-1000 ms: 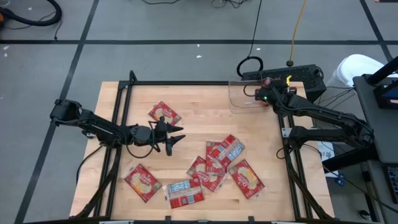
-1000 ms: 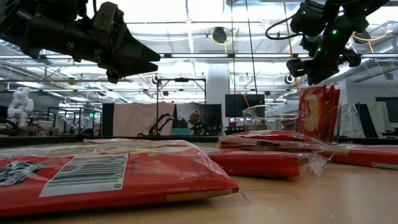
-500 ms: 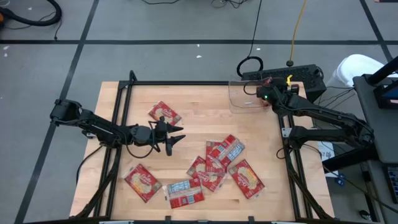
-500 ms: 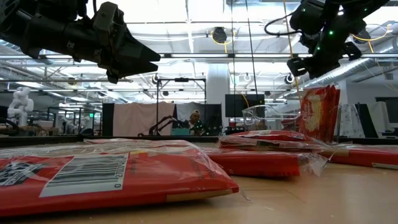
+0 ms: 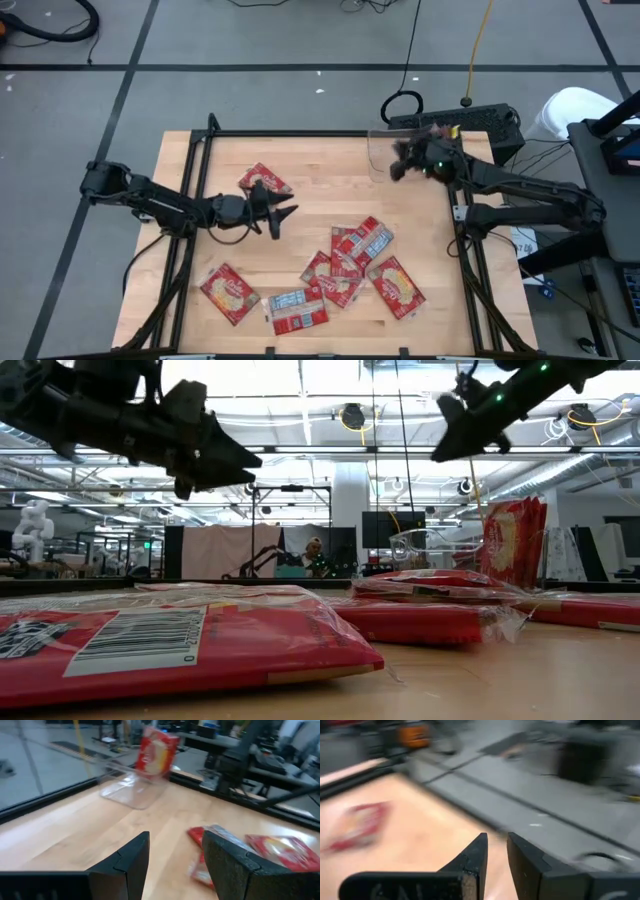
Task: Sort popcorn bags into baskets
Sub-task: Put the red popcorn bag into the transparent bin
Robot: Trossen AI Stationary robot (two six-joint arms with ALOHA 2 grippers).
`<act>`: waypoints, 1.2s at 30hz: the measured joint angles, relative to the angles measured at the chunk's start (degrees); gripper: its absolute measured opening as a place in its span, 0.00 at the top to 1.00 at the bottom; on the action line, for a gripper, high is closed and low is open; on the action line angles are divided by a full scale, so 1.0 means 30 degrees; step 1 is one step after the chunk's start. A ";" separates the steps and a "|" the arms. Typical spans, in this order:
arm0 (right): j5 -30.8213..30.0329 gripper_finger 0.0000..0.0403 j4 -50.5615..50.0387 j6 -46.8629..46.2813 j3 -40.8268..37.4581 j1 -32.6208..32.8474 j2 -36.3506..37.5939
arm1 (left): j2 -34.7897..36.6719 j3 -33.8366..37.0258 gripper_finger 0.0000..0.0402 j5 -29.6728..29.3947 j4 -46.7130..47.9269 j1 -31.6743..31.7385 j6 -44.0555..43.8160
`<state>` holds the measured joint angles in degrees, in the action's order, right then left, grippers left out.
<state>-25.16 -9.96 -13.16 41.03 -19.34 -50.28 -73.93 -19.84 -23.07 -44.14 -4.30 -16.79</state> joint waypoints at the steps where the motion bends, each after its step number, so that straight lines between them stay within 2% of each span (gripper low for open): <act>1: 0.0708 0.83 0.0361 -0.0165 -0.0236 0.0619 0.0000 | 0.0004 0.0000 0.54 -0.0015 0.0229 0.0288 -0.0361; 4: 0.1925 0.83 0.2733 -0.0481 -0.1529 0.2584 -0.0007 | 0.0007 0.0000 0.54 -0.0058 0.1075 0.0891 -0.1549; 9: 0.1537 0.83 0.9719 -0.0743 -0.4676 0.5827 -0.0206 | 0.0000 -0.0018 0.54 -0.0051 0.1974 0.1026 -0.2128; 12: 0.1318 0.83 1.2111 0.0731 -0.5442 0.6964 -0.0358 | 0.0000 -0.1022 0.54 -0.0044 0.3248 0.1023 -0.2308; 14: 0.0890 0.83 1.2059 0.1311 -0.5215 0.7399 -0.0497 | 0.0000 -0.2612 0.54 -0.0120 0.5611 0.1023 -0.2204; 18: 0.0325 0.83 1.1261 0.2177 -0.4481 0.7926 -0.0721 | -0.0321 -0.6154 0.54 -0.1258 1.2795 0.1023 -0.2580; 21: 0.0376 0.83 1.1325 0.2725 -0.4405 0.8356 -0.0707 | -0.0522 -0.7434 0.54 -0.1518 1.6492 0.1023 -0.3024; 29: 0.0406 0.83 1.1152 0.4093 -0.4383 0.9733 -0.0692 | -0.0496 -0.6986 0.54 -0.0765 1.8613 0.1008 -0.3037; 36: 0.0406 0.83 1.0599 0.4790 -0.4383 1.0216 -0.0686 | -0.1873 -0.5905 0.51 -0.0764 1.8763 0.0425 -0.2360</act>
<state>-23.94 21.84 1.21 27.88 11.31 -52.34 -79.55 -37.55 -25.36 12.15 -3.03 -23.88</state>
